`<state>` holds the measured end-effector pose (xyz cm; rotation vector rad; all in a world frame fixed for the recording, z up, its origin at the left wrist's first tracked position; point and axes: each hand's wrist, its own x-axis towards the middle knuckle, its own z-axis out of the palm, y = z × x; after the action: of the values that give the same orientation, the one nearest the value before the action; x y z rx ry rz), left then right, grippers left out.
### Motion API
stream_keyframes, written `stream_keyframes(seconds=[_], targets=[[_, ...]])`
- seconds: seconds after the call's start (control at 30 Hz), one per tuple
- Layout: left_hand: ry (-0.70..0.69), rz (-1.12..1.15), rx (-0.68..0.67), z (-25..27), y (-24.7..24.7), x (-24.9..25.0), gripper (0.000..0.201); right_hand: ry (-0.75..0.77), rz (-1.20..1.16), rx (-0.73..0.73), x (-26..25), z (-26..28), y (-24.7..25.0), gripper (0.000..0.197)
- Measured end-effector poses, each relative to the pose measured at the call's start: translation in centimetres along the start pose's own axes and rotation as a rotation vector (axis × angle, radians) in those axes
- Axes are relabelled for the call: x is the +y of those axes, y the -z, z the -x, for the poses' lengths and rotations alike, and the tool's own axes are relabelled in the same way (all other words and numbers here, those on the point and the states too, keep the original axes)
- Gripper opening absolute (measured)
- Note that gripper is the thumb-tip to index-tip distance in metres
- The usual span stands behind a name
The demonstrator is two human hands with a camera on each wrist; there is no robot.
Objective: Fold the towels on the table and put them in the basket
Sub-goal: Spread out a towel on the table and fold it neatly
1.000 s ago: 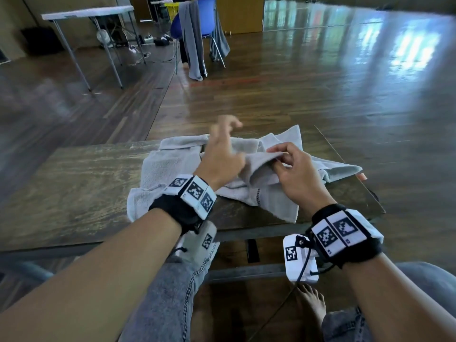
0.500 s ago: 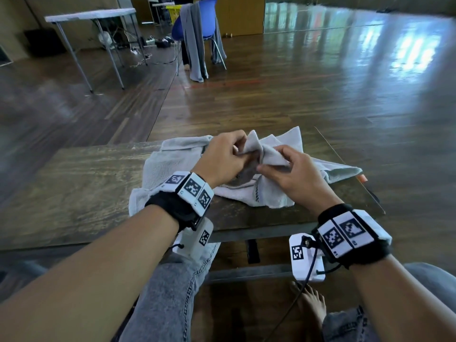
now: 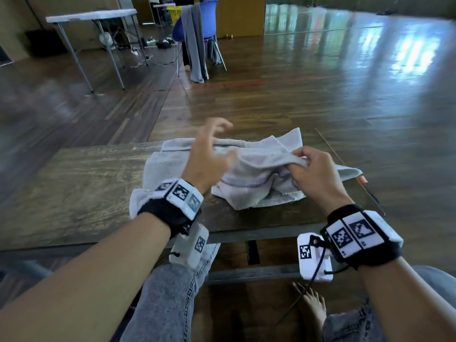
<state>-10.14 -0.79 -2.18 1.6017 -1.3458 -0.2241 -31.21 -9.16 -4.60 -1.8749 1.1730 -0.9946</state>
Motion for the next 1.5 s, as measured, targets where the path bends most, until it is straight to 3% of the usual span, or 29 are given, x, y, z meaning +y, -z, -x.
stream_keyframes(seconds=[0.1, 0.17, 0.27, 0.37, 0.43, 0.53, 0.63, 0.7, 0.83, 0.87, 0.93, 1.0, 1.1, 1.2, 1.27, 1.4, 1.5], targets=[[-0.122, -0.025, -0.290, 1.8, -1.9, 1.4, 0.053, 0.088, -0.020, -0.162, -0.8, 0.9, -0.7, 0.016], [-0.111, -0.052, -0.351, 2.0, -3.0, 1.3, 0.045, 0.126, -0.048, -0.193, -1.1, 1.1, -0.6, 0.015], [-0.129, -0.075, -0.292, 1.9, -3.4, 0.4, 0.014, 0.143, -0.010, -0.106, -0.8, 1.0, 0.2, 0.016], [-0.101, -0.198, -0.162, 1.3, -2.5, -1.2, 0.019, 0.127, 0.024, 0.173, -0.2, 0.4, 1.7, 0.022], [-0.091, -0.212, -0.081, 0.6, -1.4, -2.0, 0.019, 0.116, -0.026, 0.273, 0.4, 0.0, 2.6, 0.025], [-0.073, -0.134, 0.017, -0.2, -0.2, -2.2, 0.021, 0.130, -0.043, 0.228, 0.9, 0.0, 2.9, 0.016], [0.041, 0.030, -0.007, -0.2, 0.0, -1.7, 0.025, 0.119, -0.089, 0.058, 0.6, 0.3, 2.3, 0.017], [0.144, -0.013, -0.150, -0.1, 0.2, -1.8, 0.030, 0.033, -0.053, -0.138, 0.6, 0.6, 2.2, 0.023], [0.329, -0.173, -0.847, 0.9, 0.2, -2.6, 0.020, -0.058, 0.309, -0.688, 1.3, 2.0, 1.9, 0.031], [0.361, -0.207, -0.964, 1.2, 0.3, -2.8, 0.023, -0.074, 0.369, -0.769, 1.5, 2.3, 1.7, 0.031], [0.392, -0.271, -1.077, 1.8, 0.1, -3.3, 0.027, -0.082, 0.438, -0.786, 2.0, 2.5, 1.2, 0.033], [0.353, -0.333, -1.044, 2.0, -0.5, -3.8, 0.023, -0.099, 0.447, -0.707, 2.7, 2.1, 1.0, 0.036], [0.202, -0.354, -0.761, 2.0, -2.0, -4.1, 0.024, -0.170, 0.547, -0.521, 3.6, 1.1, 1.5, 0.034], [0.147, -0.256, -0.546, 1.9, -3.9, -3.3, 0.024, -0.236, 0.630, -0.223, 4.2, 0.5, 2.6, 0.034], [0.150, -0.232, -0.528, 1.9, -5.2, -2.9, 0.030, -0.245, 0.576, -0.132, 4.4, 0.3, 2.7, 0.037], [0.132, -0.200, -0.593, 1.8, -7.3, -2.6, 0.029, -0.294, 0.479, -0.200, 4.8, 0.2, 1.6, 0.031], [0.037, -0.167, -0.541, 2.0, -7.9, -2.7, 0.024, -0.169, 0.489, -0.147, 4.0, 0.0, 1.7, 0.029]])
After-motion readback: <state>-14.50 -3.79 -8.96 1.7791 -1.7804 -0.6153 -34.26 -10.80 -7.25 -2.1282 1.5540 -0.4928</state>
